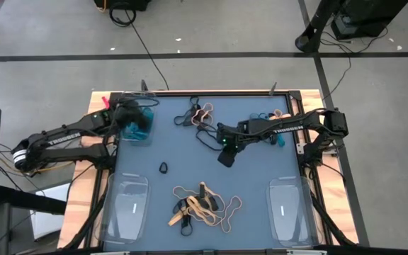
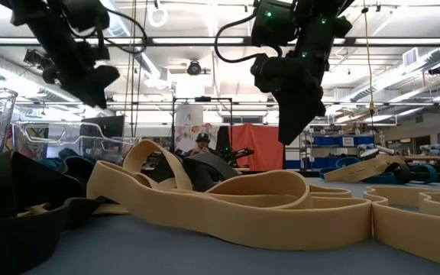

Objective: Sort rubber bands into baskets
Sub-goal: Put the blue rubber band into the top transparent bin

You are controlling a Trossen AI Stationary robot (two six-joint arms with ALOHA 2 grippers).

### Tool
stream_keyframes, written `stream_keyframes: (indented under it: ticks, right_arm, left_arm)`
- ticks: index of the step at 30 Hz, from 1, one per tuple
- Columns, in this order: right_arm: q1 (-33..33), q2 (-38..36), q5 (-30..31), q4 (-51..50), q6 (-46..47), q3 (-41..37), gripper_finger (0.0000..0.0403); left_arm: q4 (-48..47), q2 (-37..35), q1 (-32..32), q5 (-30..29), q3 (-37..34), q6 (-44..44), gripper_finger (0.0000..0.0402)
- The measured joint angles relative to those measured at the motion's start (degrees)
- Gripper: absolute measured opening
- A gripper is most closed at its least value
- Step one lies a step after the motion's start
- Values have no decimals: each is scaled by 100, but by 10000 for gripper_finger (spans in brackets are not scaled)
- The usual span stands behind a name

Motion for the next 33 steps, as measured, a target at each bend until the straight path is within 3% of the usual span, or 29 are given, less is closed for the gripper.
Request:
stream_keyframes:
  ticks: [3,5,9,15,23,26,33]
  right_arm:
    - [0,0,-4,-31,-2,0,100]
    - [3,-2,-4,-42,-5,0,100]
    - [5,-2,-1,-43,-57,0,101]
    - [-75,-2,77,-49,-164,0,99]
    - [-74,-2,96,-439,-317,0,100]
    - [-73,-2,266,-501,-481,0,100]
    - [32,-2,372,-426,-1220,0,100]
  left_arm:
    - [-253,-205,10,-860,2,-591,184]
    - [-243,-256,7,-845,2,-869,184]
    - [694,-175,-151,335,-260,-555,184]
    - [3522,132,-607,2054,-1312,751,183]
    - [6847,249,-1006,3914,-2099,1251,183]
    - [7418,258,-1174,4149,-2236,1324,183]
    - [7501,259,-1335,4154,-2251,1602,183]
